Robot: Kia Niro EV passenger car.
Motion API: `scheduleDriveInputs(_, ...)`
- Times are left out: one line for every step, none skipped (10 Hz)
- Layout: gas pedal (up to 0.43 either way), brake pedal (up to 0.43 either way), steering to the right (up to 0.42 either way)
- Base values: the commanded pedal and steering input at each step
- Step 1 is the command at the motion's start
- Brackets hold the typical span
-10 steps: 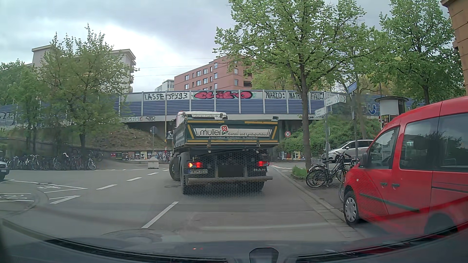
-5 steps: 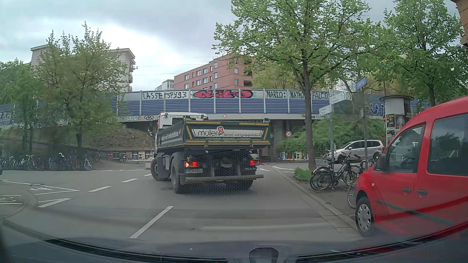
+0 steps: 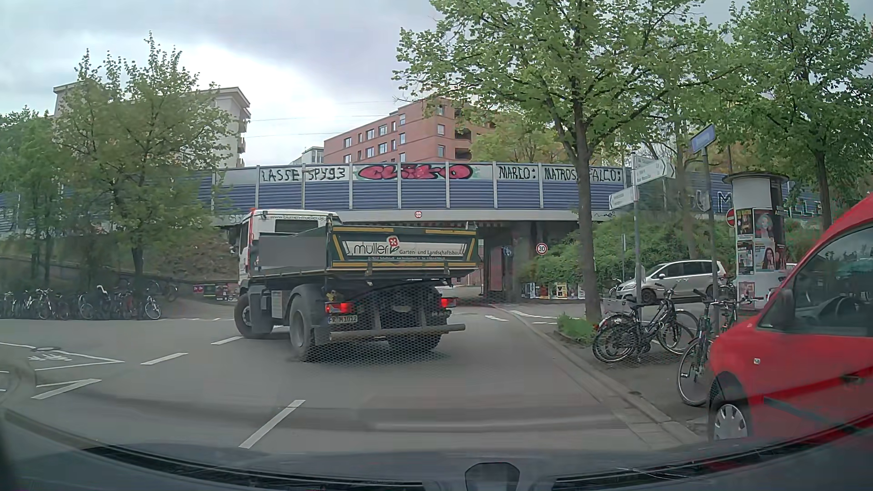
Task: Follow the waypoints while adhering to traffic rules and regulations
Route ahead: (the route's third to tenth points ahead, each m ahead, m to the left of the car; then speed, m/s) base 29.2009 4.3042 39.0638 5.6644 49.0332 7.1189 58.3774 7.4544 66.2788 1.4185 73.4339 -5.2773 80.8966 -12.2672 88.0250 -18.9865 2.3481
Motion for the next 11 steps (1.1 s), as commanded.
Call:
scheduleDriveInputs(0.287, 0.000, -0.001)
scheduleDriveInputs(0.287, 0.000, -0.001)
scheduleDriveInputs(0.287, 0.000, -0.001)
scheduleDriveInputs(0.287, 0.000, -0.001)
scheduleDriveInputs(0.287, 0.000, -0.001)
scheduleDriveInputs(0.287, 0.000, -0.001)
scheduleDriveInputs(0.287, 0.000, 0.000)
scheduleDriveInputs(0.287, 0.000, 0.000)
scheduleDriveInputs(0.287, 0.000, 0.000)
scheduleDriveInputs(0.287, 0.000, 0.000)
scheduleDriveInputs(0.287, 0.000, 0.000)
